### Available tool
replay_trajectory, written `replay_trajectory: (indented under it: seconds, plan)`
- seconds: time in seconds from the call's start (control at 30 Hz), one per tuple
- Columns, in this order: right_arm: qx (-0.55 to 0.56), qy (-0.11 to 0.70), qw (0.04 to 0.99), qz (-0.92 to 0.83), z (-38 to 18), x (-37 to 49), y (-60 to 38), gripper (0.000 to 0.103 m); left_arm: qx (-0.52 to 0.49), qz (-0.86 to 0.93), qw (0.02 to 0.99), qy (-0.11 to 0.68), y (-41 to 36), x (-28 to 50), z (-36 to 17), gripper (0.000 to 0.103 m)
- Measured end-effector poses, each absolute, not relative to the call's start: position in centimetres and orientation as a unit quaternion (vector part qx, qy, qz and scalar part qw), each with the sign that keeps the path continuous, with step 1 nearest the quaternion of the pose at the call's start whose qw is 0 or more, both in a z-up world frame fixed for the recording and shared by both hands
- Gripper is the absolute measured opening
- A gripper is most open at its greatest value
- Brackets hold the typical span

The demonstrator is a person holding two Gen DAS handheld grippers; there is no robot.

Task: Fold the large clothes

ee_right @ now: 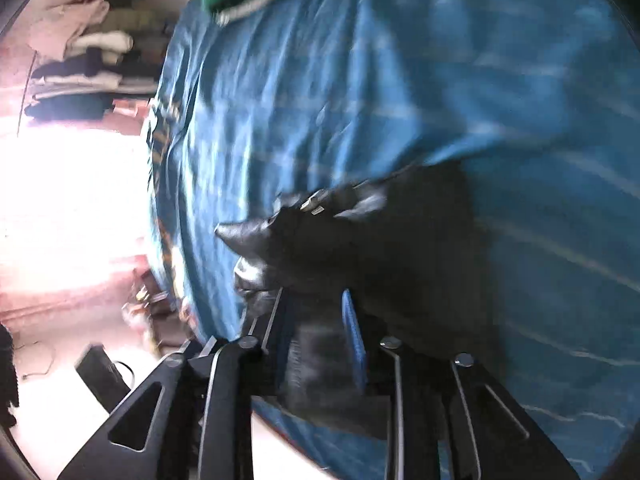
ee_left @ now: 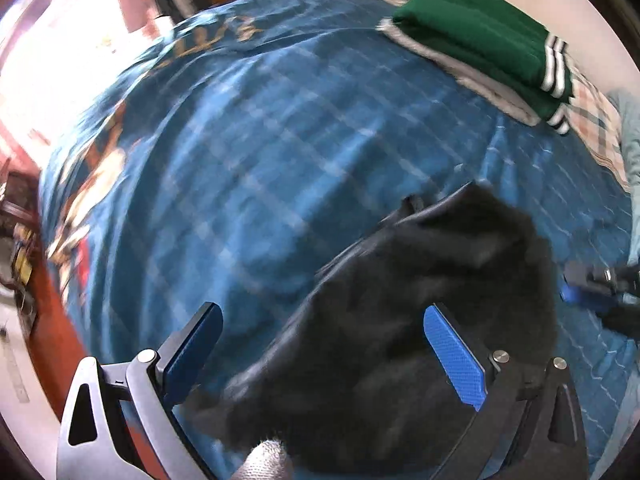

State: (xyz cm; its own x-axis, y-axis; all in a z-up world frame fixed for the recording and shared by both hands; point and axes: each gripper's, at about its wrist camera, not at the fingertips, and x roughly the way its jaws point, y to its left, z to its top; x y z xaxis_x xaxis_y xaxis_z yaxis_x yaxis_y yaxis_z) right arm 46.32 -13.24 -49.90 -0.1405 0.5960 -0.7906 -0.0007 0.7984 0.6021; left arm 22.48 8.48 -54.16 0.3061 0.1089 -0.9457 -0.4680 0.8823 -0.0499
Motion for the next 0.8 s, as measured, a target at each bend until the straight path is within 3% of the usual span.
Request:
replay_trajectory:
  seconds: [0.17,0.3,0.53,0.6,0.67,0.73,0.8]
  plan:
    - [0.257,0.716,0.612,0.218,-53.2,47.7,-14.0,0.029,-0.127,0.168,0.782,0.586,6.9,29.3,-57.7,0.103]
    - [0.208,0.73,0.624,0.185,-55.4,49.1,-12.0,0.028,-0.132,0.168,0.75,0.626,8.0,32.1,-62.5,0.103]
    - [0.145,0.762,0.604,0.183,-56.5,50.6,-8.7,0.026,-0.186,0.152,0.749,0.617,10.0,31.1,-62.4,0.103]
    - [0.178,0.759,0.588,0.216,-54.7,50.5,-10.1,0.033,-0.196,0.159,0.752,0.608,10.4,29.5,-60.7,0.103]
    - [0.224,0.732,0.588,0.263,-52.7,49.8,-12.5,0.063,-0.207,0.18,0.744,0.609,11.1,25.7,-58.0,0.103]
    - [0.222,0.719,0.594,0.284,-51.9,48.8,-14.9,0.084,-0.227,0.192,0.739,0.605,11.6,21.8,-56.3,0.103]
    - [0.2,0.728,0.587,0.293,-53.2,47.3,-16.7,0.084,-0.244,0.217,0.732,0.598,11.9,16.9,-54.9,0.103]
